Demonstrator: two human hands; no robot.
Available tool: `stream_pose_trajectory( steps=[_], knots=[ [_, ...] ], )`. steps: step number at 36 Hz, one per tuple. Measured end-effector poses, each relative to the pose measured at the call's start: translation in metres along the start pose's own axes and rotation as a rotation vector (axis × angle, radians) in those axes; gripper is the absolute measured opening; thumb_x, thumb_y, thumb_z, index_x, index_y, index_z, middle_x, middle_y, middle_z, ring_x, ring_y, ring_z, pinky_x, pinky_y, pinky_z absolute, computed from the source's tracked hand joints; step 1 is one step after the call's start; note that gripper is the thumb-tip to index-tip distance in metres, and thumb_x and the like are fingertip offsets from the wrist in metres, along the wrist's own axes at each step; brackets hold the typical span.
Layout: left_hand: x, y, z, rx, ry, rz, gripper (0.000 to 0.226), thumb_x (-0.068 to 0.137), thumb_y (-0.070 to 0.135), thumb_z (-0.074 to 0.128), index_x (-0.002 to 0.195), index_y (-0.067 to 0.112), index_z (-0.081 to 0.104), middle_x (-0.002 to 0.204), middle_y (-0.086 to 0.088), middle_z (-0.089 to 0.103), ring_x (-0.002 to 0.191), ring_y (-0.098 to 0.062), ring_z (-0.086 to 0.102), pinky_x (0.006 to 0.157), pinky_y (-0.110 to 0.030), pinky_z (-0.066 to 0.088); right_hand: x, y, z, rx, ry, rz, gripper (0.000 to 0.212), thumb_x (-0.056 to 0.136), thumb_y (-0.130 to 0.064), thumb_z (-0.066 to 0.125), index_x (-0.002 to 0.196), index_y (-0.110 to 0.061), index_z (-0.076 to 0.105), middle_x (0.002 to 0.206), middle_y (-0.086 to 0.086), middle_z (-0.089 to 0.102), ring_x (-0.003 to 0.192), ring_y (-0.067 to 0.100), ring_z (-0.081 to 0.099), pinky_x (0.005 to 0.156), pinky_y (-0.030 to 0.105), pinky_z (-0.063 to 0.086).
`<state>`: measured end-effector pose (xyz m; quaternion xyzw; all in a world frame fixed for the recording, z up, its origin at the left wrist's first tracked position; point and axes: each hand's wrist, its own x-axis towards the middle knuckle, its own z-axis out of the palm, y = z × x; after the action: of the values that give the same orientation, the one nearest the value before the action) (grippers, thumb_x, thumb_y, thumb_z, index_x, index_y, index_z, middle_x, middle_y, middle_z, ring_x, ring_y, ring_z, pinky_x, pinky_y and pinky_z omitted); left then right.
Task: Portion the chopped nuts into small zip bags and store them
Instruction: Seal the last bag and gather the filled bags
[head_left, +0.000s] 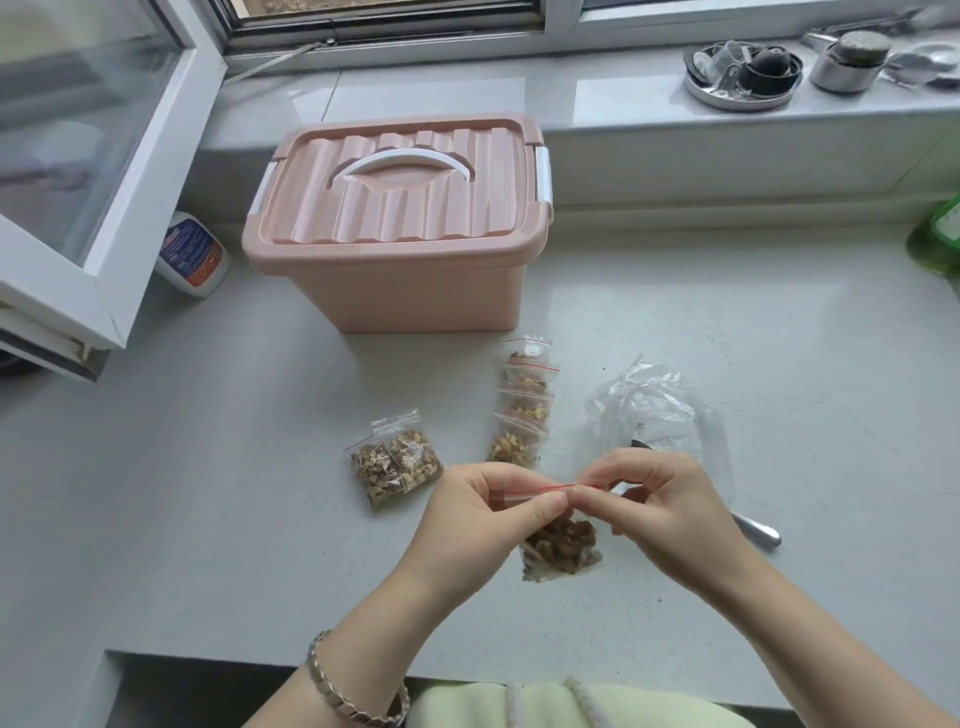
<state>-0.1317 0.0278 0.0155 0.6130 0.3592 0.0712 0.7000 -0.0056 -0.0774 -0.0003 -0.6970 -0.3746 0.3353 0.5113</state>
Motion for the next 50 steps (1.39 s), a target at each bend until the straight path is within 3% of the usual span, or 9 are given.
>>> stream_pose_trajectory(
  steps=[14, 20, 28, 33, 36, 39, 44, 47, 50],
  knots=[
    [0.000, 0.007, -0.012, 0.341, -0.046, 0.189, 0.010, 0.069, 0.021, 0.069, 0.073, 0.015, 0.076, 0.071, -0.001, 0.073, 0.073, -0.017, 0.069, 0.075, -0.035, 0.057, -0.008, -0.006, -0.004, 0.024, -0.006, -0.141, 0.008, 0.067, -0.037, 0.066, 0.061, -0.033, 0.070, 0.060, -0.014, 0.065, 0.058, 0.003, 0.059, 0.052, 0.010, 0.040],
    [-0.006, 0.009, -0.018, 0.244, 0.023, 0.209, 0.018, 0.073, -0.002, 0.072, 0.064, 0.014, 0.074, 0.066, -0.003, 0.072, 0.064, -0.015, 0.069, 0.065, -0.019, 0.054, -0.008, -0.004, -0.007, 0.021, 0.027, -0.126, 0.009, 0.066, -0.039, 0.066, 0.062, -0.032, 0.070, 0.060, -0.012, 0.065, 0.058, 0.005, 0.059, 0.052, 0.013, 0.042],
    [-0.011, 0.003, -0.025, 0.071, 0.092, 0.165, 0.002, 0.063, 0.010, 0.076, 0.063, 0.012, 0.075, 0.068, -0.010, 0.072, 0.065, -0.020, 0.069, 0.067, -0.026, 0.056, -0.007, -0.003, 0.002, 0.124, 0.052, -0.065, 0.017, 0.061, -0.040, 0.069, 0.063, -0.024, 0.073, 0.061, -0.004, 0.068, 0.057, 0.004, 0.060, 0.051, 0.015, 0.043],
    [-0.014, -0.004, -0.033, 0.041, 0.140, 0.145, 0.007, 0.058, 0.013, 0.077, 0.064, 0.009, 0.076, 0.068, -0.010, 0.072, 0.065, -0.018, 0.069, 0.062, -0.019, 0.052, -0.007, -0.001, 0.009, 0.158, 0.126, -0.034, 0.021, 0.055, -0.040, 0.074, 0.060, -0.019, 0.072, 0.057, -0.003, 0.068, 0.051, 0.007, 0.058, 0.049, 0.019, 0.044],
    [-0.014, -0.011, -0.034, 0.100, 0.157, 0.113, 0.006, 0.066, 0.006, 0.077, 0.064, 0.012, 0.075, 0.068, -0.006, 0.073, 0.066, -0.015, 0.068, 0.063, -0.016, 0.051, -0.006, 0.005, 0.013, 0.154, 0.074, 0.054, 0.010, 0.062, -0.022, 0.083, 0.059, -0.020, 0.074, 0.058, -0.002, 0.069, 0.051, 0.005, 0.058, 0.049, 0.017, 0.044],
    [-0.009, -0.026, -0.039, 0.177, 0.219, 0.059, 0.012, 0.075, 0.005, 0.073, 0.067, 0.014, 0.072, 0.068, -0.001, 0.071, 0.067, -0.010, 0.066, 0.067, -0.017, 0.050, 0.001, 0.019, 0.018, 0.093, -0.066, 0.228, 0.020, 0.080, -0.008, 0.068, 0.068, -0.023, 0.073, 0.061, -0.005, 0.070, 0.058, 0.002, 0.062, 0.054, 0.016, 0.048],
    [0.004, -0.061, -0.060, 0.203, 0.427, -0.028, 0.016, 0.083, 0.007, 0.065, 0.069, 0.016, 0.065, 0.070, -0.001, 0.070, 0.071, -0.013, 0.065, 0.072, -0.035, 0.052, 0.035, 0.053, 0.027, -0.239, 0.056, 0.350, 0.012, 0.087, -0.019, 0.061, 0.097, -0.018, 0.068, 0.085, 0.000, 0.070, 0.077, 0.013, 0.065, 0.074, 0.026, 0.052],
    [0.014, -0.076, -0.071, 0.206, 0.492, -0.080, 0.016, 0.086, 0.005, 0.060, 0.072, 0.013, 0.062, 0.075, -0.007, 0.070, 0.079, -0.022, 0.065, 0.075, -0.041, 0.052, 0.062, 0.065, 0.040, -0.388, 0.053, 0.411, 0.038, 0.088, -0.026, 0.059, 0.122, -0.010, 0.054, 0.110, 0.006, 0.062, 0.090, 0.015, 0.059, 0.081, 0.025, 0.044],
    [0.025, -0.090, -0.080, 0.255, 0.495, -0.134, 0.016, 0.087, 0.005, 0.059, 0.074, 0.015, 0.060, 0.077, -0.007, 0.069, 0.081, -0.025, 0.064, 0.073, -0.038, 0.051, 0.083, 0.074, 0.051, -0.496, 0.045, 0.491, 0.044, 0.089, -0.030, 0.058, 0.123, -0.004, 0.050, 0.115, 0.012, 0.060, 0.106, 0.026, 0.056, 0.087, 0.031, 0.043]
  ],
)
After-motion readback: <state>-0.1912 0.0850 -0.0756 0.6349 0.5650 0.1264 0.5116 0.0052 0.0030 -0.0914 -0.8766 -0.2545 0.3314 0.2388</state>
